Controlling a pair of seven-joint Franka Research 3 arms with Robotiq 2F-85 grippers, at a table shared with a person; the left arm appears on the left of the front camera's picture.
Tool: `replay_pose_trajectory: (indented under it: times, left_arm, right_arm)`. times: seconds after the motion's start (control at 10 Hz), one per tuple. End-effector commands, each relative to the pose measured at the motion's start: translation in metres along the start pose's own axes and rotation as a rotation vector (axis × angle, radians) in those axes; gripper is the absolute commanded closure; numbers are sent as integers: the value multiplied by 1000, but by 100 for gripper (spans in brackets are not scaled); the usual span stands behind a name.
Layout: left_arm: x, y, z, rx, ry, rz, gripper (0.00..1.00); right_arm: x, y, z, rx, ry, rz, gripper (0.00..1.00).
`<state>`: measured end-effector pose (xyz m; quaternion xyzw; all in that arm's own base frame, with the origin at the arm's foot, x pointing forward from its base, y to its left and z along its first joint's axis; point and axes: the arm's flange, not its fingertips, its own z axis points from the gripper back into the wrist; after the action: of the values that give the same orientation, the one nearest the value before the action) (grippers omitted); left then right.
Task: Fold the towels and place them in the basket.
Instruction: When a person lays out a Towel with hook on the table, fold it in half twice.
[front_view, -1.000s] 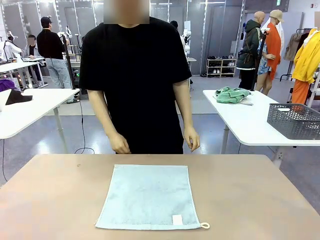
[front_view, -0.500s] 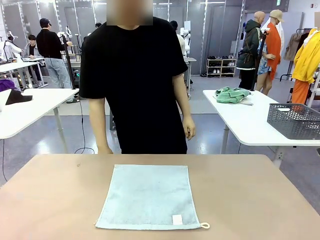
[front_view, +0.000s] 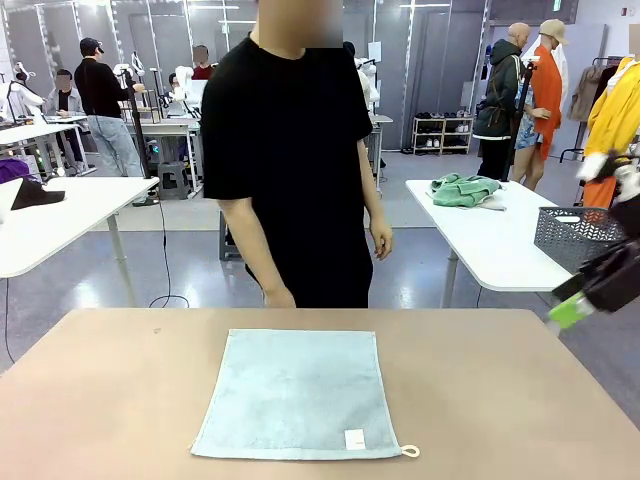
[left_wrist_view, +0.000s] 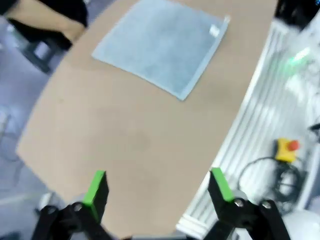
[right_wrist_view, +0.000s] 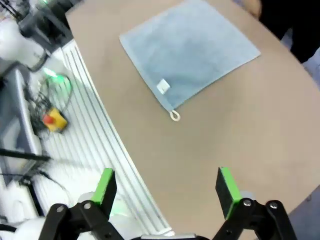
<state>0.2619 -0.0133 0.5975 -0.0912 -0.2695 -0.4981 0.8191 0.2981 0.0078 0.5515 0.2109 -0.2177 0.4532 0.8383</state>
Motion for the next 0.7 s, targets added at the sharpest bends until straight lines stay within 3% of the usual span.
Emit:
replay_pose_trajectory:
  times: [0.0, 0.3, 0.6]
  left_arm:
    - [12, -16, -55, 79, 78, -124, 0]
    - [12, -33, -110, 26, 186, -223, 0]
    - [3, -37, -135, -28, 202, -241, 0]
  right_arm:
    - [13, 14, -45, -141, 115, 91, 0]
    - [22, 15, -101, -238, 186, 144, 0]
    - [16, 14, -130, -214, 195, 203, 0]
